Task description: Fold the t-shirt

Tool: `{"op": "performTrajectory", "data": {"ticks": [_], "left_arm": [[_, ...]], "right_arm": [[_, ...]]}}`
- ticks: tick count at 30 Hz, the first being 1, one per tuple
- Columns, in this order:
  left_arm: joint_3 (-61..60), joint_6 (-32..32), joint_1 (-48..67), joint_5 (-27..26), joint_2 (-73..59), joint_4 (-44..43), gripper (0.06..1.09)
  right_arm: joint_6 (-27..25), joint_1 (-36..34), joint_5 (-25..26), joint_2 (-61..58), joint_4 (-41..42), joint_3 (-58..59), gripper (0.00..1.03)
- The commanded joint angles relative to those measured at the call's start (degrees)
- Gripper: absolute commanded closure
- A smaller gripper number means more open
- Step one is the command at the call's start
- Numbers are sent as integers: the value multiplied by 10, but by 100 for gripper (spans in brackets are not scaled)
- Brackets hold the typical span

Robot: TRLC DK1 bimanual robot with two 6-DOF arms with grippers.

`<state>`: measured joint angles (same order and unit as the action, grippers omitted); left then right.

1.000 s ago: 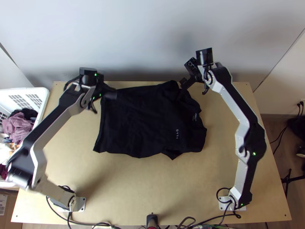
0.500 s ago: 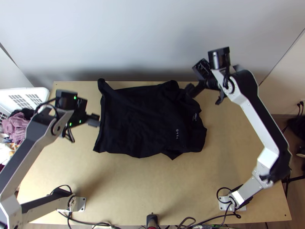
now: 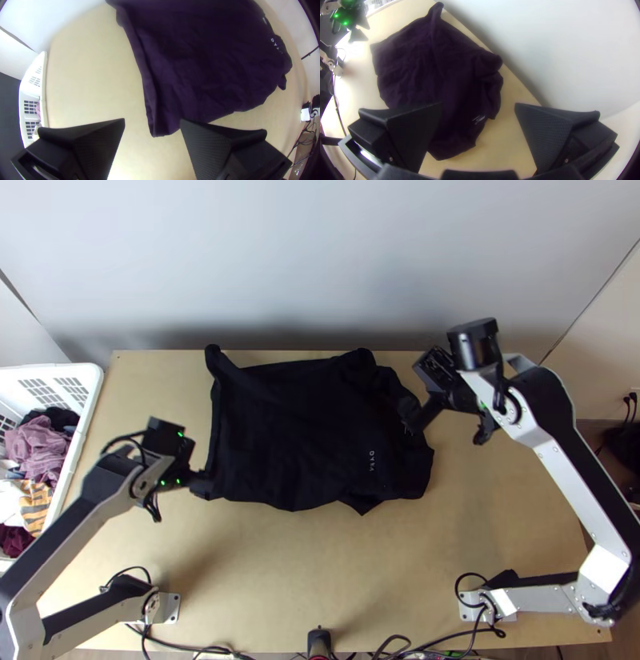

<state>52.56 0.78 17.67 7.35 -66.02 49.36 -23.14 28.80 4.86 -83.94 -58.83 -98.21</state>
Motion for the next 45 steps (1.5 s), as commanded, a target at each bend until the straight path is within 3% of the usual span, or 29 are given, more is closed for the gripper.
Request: {"op": "performTrajectory", "data": {"ticks": [1,14,19,29,33,37,45], "left_arm": [[-64,-30,41,6,0,-15,27],[-112,-41,61,48,-30,-88,27],[-119,-41,60,49,-61,-121,51],[-118,-39,61,49,-99,-152,52],[-116,-45,59,50,-99,-160,82],[-110,-46,59,58,-97,-161,102],[-69,-34,25,86,-81,-168,105]], "right_arm": [[2,-2,0,45,-3,58,4],[-2,16,1,70,-30,88,4],[-2,25,0,76,-41,88,4],[-1,24,0,91,-55,101,5],[0,26,0,93,-58,103,5],[3,50,-4,94,-65,115,5],[-9,166,-55,86,-93,186,5]]}}
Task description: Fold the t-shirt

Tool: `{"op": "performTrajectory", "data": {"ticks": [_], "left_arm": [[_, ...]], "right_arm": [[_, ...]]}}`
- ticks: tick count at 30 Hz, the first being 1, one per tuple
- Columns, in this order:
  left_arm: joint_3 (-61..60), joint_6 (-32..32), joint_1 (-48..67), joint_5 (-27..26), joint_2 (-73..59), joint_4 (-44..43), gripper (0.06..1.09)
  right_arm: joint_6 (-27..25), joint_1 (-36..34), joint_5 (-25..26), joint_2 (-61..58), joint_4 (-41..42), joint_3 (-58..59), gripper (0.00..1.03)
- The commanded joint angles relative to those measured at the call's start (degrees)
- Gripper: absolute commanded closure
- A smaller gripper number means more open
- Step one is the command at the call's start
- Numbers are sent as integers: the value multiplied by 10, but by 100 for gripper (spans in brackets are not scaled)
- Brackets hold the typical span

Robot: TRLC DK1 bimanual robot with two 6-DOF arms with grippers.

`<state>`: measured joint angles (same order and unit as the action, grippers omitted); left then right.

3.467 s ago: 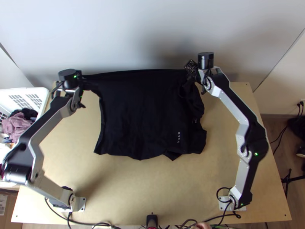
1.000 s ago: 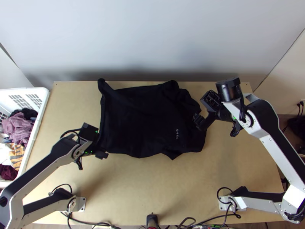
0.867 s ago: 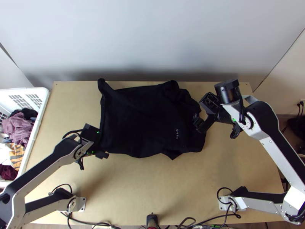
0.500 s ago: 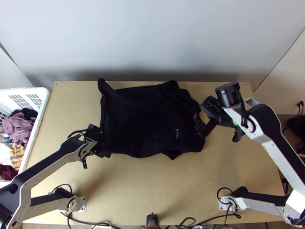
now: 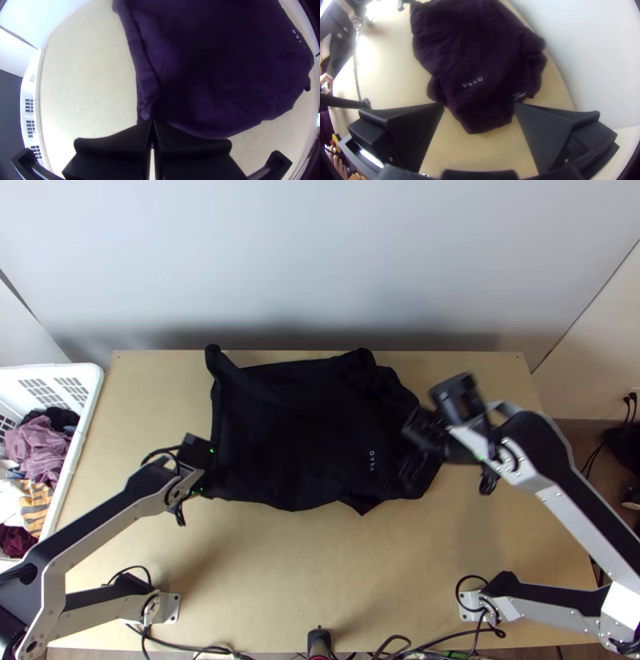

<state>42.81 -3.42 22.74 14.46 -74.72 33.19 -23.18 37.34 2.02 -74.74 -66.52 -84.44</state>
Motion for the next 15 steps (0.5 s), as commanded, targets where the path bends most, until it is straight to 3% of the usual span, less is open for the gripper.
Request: {"op": "performTrajectory", "data": {"ticks": [1,10,15], "left_arm": [[32,9,-31,14,6,-7,105],[40,5,-31,15,3,-7,105],[43,-1,-31,15,8,-3,105]], "right_arm": [[-9,100,-30,-8,-16,55,5],[-10,220,-56,-55,-12,95,5],[4,230,-62,-68,74,161,5]]}}
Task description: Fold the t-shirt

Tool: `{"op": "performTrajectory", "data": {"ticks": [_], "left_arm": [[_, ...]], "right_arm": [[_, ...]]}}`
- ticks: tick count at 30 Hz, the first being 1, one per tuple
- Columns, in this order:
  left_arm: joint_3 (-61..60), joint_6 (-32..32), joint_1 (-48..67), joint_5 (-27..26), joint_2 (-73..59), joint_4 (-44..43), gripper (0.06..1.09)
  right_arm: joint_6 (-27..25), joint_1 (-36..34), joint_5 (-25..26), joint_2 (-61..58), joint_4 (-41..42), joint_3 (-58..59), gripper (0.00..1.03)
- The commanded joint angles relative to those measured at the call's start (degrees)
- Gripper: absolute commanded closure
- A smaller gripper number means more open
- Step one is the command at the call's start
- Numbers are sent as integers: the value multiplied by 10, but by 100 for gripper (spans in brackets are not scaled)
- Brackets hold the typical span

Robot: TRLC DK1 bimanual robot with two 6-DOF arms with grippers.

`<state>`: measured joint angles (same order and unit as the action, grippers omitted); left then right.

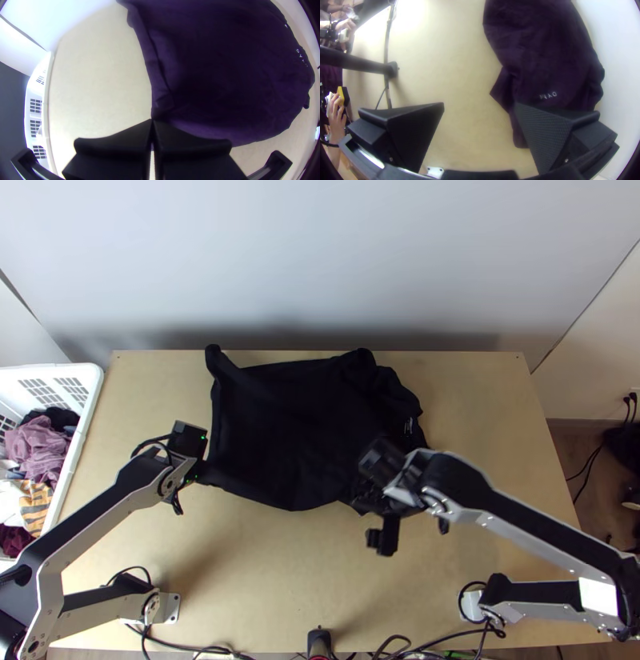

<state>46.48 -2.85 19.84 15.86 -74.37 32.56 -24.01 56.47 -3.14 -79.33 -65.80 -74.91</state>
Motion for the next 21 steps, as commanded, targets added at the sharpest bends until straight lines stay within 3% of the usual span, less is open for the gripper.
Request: {"op": "performTrajectory", "data": {"ticks": [1,9,21], "left_arm": [[6,-8,-1,1,5,4,105],[7,-15,-5,1,4,1,105],[5,-11,-6,1,5,1,105]], "right_arm": [[14,36,-11,-28,83,75,5],[14,15,-9,-79,175,129,5],[-9,-58,-4,-130,207,121,5]]}}
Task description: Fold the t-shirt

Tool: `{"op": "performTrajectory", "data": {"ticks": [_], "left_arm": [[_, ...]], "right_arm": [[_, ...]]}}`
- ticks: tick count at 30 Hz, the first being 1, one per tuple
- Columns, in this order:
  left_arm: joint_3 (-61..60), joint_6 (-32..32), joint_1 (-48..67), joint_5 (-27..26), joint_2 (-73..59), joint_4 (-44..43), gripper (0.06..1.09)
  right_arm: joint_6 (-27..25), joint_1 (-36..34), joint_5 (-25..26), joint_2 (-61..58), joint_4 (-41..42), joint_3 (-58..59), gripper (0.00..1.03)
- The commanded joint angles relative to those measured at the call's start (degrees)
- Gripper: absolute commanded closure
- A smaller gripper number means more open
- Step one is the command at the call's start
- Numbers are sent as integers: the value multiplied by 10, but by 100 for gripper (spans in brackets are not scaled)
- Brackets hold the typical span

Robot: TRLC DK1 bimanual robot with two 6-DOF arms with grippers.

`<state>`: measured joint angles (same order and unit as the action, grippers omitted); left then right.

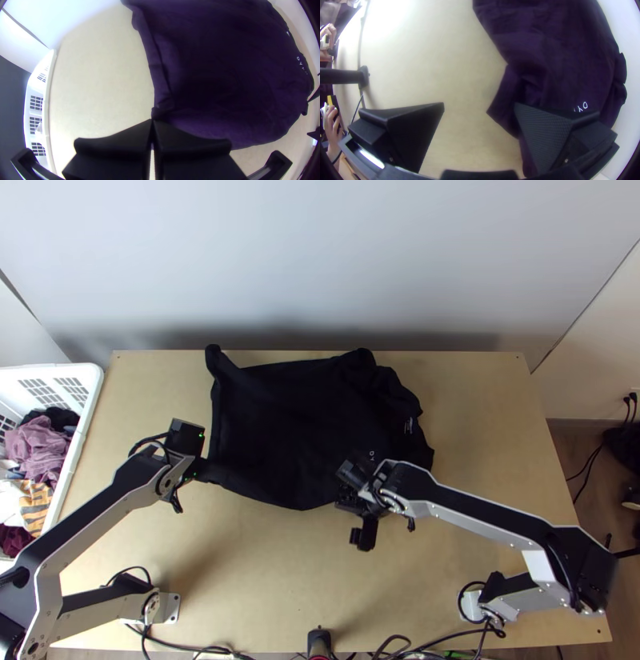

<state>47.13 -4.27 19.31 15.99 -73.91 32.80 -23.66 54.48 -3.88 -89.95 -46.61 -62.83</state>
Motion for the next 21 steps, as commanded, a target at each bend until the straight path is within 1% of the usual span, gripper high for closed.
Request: {"op": "performTrajectory", "data": {"ticks": [1,3,4,5,14,17,18,21], "left_arm": [[0,4,-1,0,0,-2,105],[2,3,1,0,-3,-2,105],[3,3,2,0,-4,-3,105],[4,3,2,0,-4,-3,105],[6,4,2,0,-9,-4,105],[9,5,-1,0,-11,-3,105],[9,5,-1,0,-12,-3,105],[9,3,-1,0,-14,-3,105]], "right_arm": [[-14,-40,5,-26,15,-1,5],[-17,-49,7,-29,17,-5,5],[-19,-53,7,-32,17,-7,7],[-20,-57,7,-33,17,-11,11],[-26,-70,6,-50,24,-41,61],[-25,-69,6,-51,24,-48,64],[-25,-69,6,-51,24,-49,70],[-25,-68,5,-45,25,-52,97]]}}
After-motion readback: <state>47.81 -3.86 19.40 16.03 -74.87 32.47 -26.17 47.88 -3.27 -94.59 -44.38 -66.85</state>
